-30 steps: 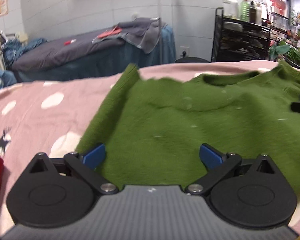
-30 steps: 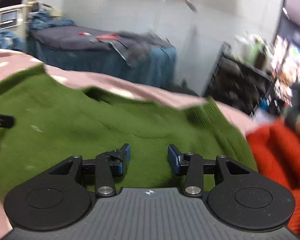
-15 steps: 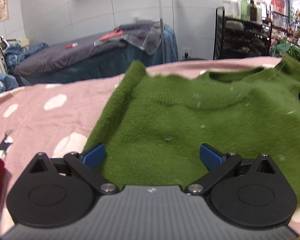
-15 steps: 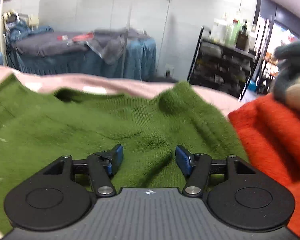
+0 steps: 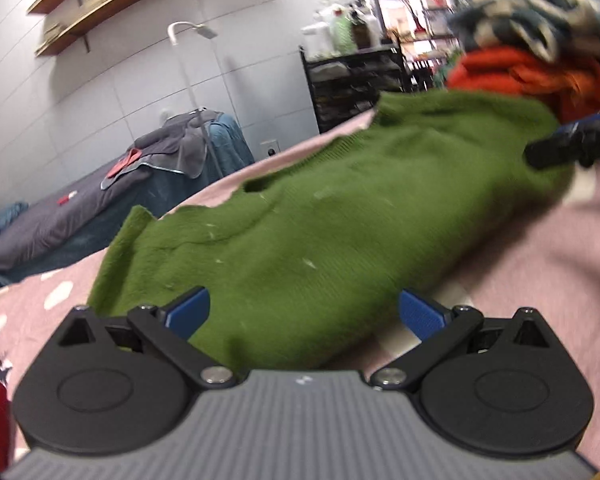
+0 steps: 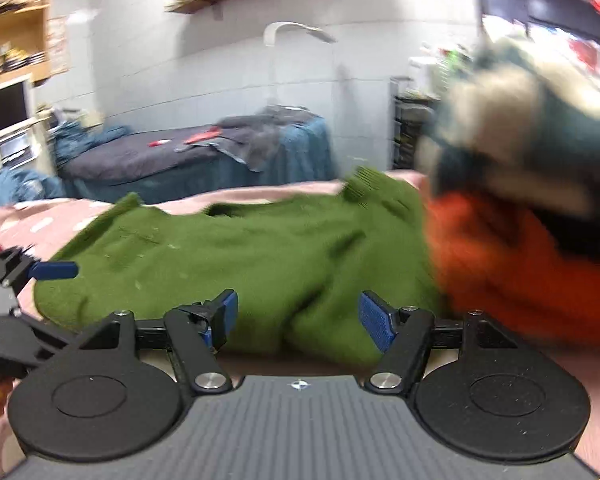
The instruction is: Fold small clothes
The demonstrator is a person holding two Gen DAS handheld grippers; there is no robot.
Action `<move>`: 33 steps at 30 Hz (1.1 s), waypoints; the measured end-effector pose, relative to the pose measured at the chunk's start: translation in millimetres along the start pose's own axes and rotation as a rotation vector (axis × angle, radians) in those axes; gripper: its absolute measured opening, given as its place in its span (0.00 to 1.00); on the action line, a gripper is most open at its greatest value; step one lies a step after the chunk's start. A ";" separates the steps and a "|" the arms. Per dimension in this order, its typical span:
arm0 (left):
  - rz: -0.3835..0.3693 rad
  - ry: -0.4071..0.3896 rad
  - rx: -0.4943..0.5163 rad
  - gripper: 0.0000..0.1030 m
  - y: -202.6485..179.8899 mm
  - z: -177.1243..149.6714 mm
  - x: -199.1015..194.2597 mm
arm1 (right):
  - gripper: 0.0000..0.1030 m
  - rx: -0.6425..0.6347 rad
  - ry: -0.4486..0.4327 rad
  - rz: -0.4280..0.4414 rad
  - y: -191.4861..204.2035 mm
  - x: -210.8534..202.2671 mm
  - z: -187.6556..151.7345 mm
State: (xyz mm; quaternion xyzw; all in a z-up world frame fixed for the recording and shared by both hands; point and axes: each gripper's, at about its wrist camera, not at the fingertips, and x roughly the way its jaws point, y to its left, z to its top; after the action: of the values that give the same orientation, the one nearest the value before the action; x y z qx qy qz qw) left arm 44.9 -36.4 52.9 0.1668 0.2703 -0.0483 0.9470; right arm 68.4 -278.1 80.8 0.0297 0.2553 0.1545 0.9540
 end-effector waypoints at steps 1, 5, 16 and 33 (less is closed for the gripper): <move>0.004 0.006 0.011 1.00 -3.8 -2.4 0.9 | 1.00 0.063 0.007 -0.020 -7.1 -2.0 -4.6; 0.060 0.031 0.070 0.99 -6.3 -15.0 10.3 | 0.79 0.294 0.047 -0.081 -33.3 2.2 -21.2; 0.262 0.116 0.194 0.46 44.7 -46.7 50.4 | 0.66 0.484 0.039 -0.049 -34.2 54.0 -15.8; 0.396 0.182 0.212 0.11 107.5 -54.6 39.7 | 0.28 0.509 0.020 0.151 -14.5 -14.6 -28.6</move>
State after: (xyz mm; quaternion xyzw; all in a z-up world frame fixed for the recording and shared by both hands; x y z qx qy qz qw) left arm 71.1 83.2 19.5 0.3189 0.3100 0.1256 0.8868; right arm 46.2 -297.1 61.0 0.2863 0.2924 0.1565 0.8989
